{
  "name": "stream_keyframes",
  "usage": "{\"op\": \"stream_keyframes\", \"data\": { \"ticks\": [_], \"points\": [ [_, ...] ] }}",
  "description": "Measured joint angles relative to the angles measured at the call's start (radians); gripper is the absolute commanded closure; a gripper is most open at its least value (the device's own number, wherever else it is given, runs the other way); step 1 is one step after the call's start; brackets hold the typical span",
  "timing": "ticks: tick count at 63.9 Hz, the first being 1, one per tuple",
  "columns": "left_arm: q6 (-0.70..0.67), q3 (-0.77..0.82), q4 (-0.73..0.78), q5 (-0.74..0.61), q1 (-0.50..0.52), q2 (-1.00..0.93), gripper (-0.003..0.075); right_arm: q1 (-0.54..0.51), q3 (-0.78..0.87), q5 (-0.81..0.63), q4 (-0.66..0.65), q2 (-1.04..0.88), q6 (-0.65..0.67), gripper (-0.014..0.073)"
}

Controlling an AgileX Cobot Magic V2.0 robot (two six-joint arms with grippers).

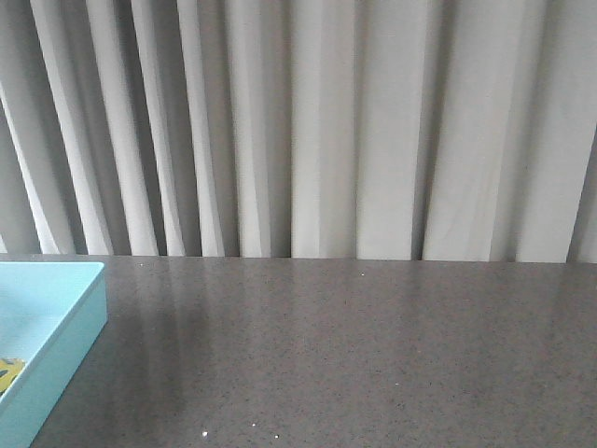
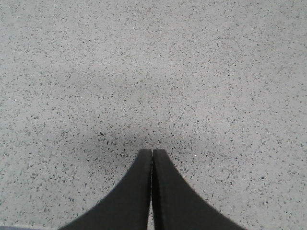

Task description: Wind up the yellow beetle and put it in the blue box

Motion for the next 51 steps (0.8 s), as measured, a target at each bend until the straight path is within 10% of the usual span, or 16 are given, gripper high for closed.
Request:
{"op": "stream_keyframes", "data": {
  "ticks": [20,51],
  "points": [
    [0.000,0.000,0.000,0.000,0.000,0.000,0.0726,-0.023,0.086,-0.091,-0.032,-0.102,-0.002,0.0601],
    [0.000,0.000,0.000,0.000,0.000,0.000,0.0726,-0.090,0.744,-0.810,0.003,-0.711,0.001,0.0601]
  ]
}}
